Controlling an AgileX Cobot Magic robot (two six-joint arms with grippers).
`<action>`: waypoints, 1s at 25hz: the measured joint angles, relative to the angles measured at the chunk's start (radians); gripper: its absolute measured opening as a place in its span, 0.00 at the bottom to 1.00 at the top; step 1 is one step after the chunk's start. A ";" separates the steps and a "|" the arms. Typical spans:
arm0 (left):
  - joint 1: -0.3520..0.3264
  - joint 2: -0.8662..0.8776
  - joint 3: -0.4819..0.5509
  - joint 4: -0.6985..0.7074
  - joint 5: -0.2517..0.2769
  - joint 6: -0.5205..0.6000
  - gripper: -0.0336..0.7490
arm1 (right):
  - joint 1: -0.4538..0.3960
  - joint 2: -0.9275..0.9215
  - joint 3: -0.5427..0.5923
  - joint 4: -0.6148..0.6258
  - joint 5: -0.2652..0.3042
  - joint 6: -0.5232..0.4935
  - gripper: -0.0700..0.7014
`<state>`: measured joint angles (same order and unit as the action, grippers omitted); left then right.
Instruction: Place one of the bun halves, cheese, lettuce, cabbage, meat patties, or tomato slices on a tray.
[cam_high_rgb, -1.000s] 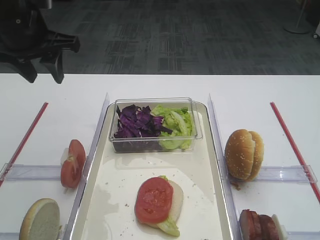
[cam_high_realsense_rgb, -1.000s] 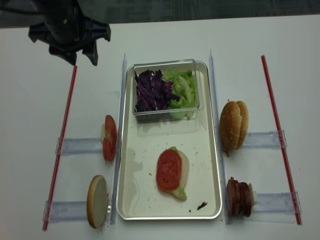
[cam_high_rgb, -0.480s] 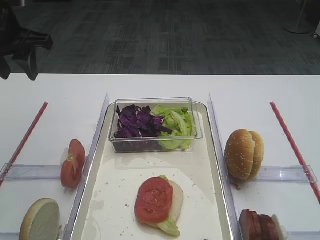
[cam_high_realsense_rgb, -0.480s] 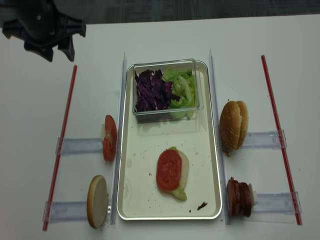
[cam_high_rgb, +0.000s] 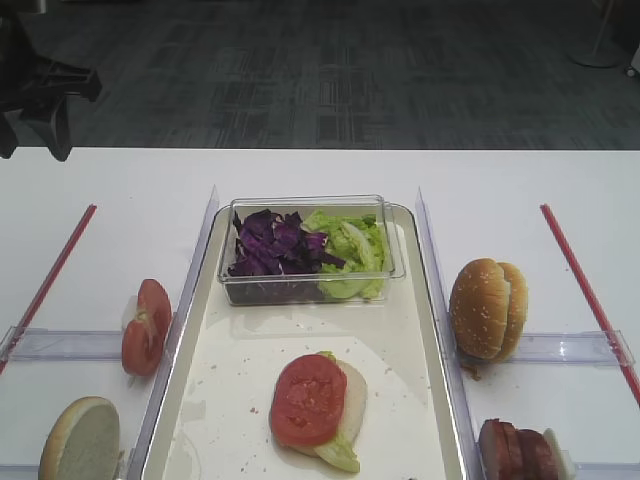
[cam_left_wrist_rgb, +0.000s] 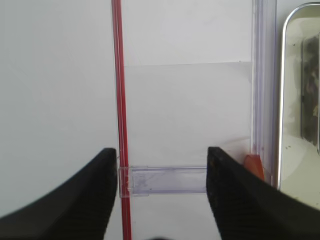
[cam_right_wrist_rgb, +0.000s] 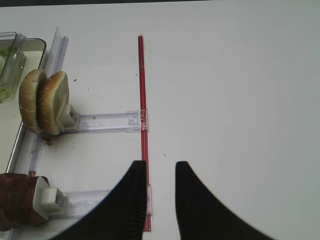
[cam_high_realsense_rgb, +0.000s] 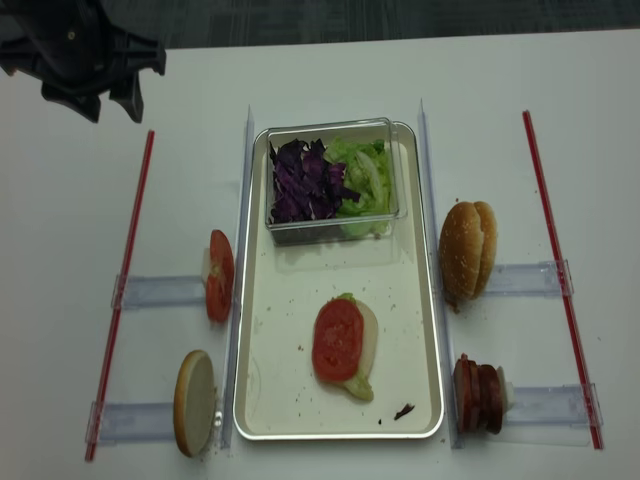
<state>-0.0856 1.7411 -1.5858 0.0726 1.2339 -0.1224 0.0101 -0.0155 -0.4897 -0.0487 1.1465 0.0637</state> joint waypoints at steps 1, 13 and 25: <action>0.000 0.000 0.000 0.000 0.000 0.002 0.51 | 0.000 0.000 0.000 0.000 0.000 0.000 0.34; 0.000 -0.036 0.000 0.000 0.000 0.003 0.51 | 0.000 0.000 0.000 0.000 0.000 0.000 0.34; 0.000 -0.108 0.000 -0.032 0.005 0.004 0.51 | 0.000 0.000 0.000 0.000 0.000 0.000 0.34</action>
<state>-0.0856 1.6329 -1.5858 0.0403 1.2386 -0.1184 0.0101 -0.0155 -0.4897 -0.0487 1.1465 0.0637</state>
